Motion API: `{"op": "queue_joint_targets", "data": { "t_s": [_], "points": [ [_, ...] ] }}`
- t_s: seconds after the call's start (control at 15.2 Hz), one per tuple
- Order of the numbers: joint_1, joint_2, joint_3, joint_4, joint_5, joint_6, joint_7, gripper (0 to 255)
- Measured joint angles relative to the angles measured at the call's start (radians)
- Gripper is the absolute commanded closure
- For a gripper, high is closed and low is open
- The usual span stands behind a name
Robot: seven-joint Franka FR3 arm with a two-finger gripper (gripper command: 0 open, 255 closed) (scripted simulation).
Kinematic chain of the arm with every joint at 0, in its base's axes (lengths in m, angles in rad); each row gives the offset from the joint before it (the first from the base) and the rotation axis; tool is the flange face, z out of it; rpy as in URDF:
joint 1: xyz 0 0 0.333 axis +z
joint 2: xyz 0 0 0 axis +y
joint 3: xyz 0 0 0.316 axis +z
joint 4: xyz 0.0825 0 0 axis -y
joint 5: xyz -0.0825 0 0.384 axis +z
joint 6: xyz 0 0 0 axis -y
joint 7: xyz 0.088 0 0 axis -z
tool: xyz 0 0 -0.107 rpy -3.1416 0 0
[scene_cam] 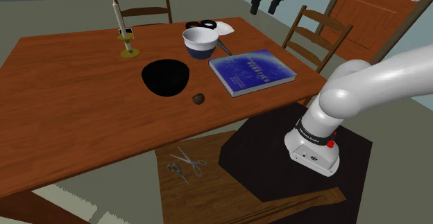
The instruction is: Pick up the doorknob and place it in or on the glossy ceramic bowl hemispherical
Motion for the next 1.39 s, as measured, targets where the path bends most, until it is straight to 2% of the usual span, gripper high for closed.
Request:
{"op": "queue_joint_targets", "data": {
  "t_s": [0.2, 0.73, 1.39],
  "points": [
    [0.007, 0.004, 0.02, -0.03, 0.007, 0.034, 0.015, 0],
    [0.053, 0.082, 0.151, -0.159, 0.05, 0.236, 0.115, 0],
    [0.099, 0.331, 0.328, -0.209, 0.065, 0.528, 0.267, 0]
  ]
}}
